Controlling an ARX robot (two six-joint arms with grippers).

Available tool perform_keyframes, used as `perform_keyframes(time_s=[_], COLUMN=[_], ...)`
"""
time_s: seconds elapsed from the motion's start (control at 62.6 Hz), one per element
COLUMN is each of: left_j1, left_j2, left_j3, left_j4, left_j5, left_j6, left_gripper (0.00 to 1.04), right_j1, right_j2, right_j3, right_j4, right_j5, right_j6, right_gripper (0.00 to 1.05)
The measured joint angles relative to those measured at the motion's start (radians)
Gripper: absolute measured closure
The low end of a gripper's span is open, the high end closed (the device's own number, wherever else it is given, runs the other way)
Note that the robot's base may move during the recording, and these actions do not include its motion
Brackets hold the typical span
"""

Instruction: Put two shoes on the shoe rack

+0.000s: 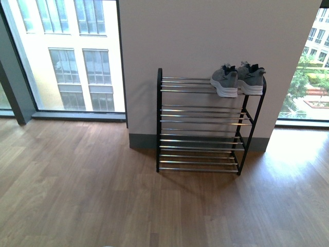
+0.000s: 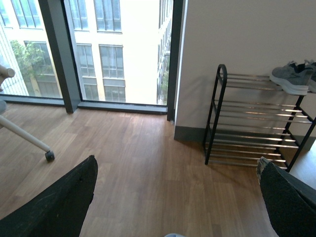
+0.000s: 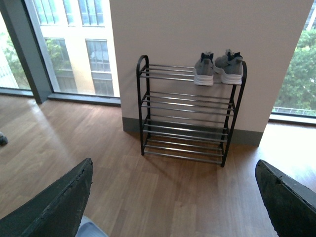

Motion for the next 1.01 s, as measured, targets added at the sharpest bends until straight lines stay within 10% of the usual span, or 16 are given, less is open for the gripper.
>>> perform_keyframes(time_s=[1.007], left_j1=[0.000], left_j2=[0.000], left_j3=[0.000], left_j4=[0.000], left_j5=[0.000], left_j6=[0.000], left_gripper=[0.09], right_j1=[-0.001], right_j2=[0.000], right_j3=[0.000], right_j4=[0.000], right_j5=[0.000], right_j6=[0.002], right_gripper=[0.09])
